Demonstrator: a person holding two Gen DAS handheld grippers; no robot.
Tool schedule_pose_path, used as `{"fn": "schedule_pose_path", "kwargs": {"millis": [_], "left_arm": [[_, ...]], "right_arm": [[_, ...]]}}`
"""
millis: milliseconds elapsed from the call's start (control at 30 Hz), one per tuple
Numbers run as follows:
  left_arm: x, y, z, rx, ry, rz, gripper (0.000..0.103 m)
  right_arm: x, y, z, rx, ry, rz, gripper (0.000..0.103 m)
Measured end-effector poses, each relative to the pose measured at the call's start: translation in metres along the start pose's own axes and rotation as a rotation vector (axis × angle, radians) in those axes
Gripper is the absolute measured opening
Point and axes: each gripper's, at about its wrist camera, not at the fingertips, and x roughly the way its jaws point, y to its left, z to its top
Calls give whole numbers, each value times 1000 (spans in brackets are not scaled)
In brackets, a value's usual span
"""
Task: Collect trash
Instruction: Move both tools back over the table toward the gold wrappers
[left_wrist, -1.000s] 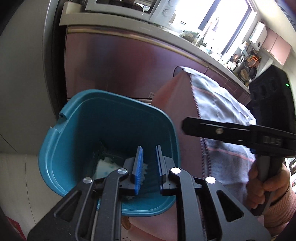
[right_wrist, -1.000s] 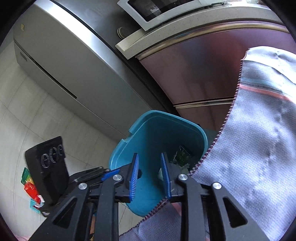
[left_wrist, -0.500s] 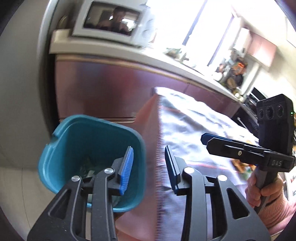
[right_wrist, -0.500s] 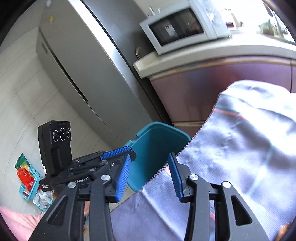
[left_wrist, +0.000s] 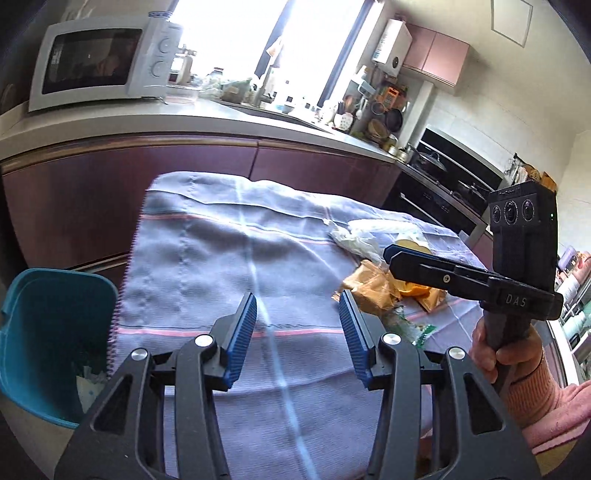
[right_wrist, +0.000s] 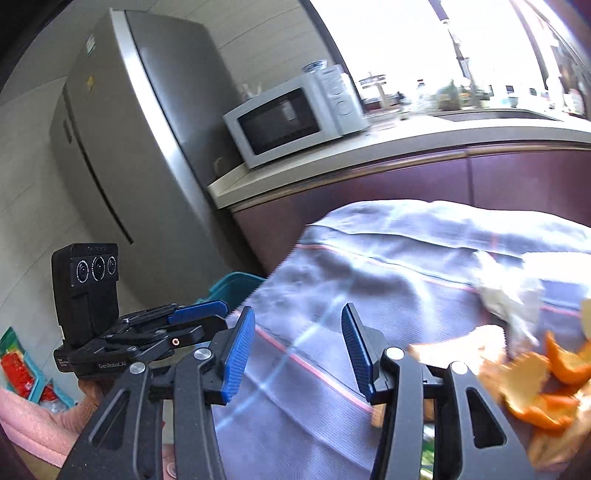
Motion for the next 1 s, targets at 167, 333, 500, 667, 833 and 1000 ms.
{"fn": "schedule_pose_path", "kwargs": {"millis": [167,333,500,667,833,1000], "left_arm": [[37,-32,-8,23,71,-50,46],[69,-47,-13,30,136,-77,46],[87,-56,-13,33,169,-83,48],[101,-61,-14,27,206,-93,48],[112,-65,-18,20,238,-101,48],[119,-66,-18,8,255,-112,49]], "right_arm": [[-30,-35,-19,80,-22,-70,47],[-45,-60,-39,141,-11,-112,47],[-51,-77,-60,192,3,-122,47],[-47,-84,-77,238,35,-104,47],[-44,-82,-84,249,50,-81,48],[-40,-79,-87,250,58,-62,49]]}}
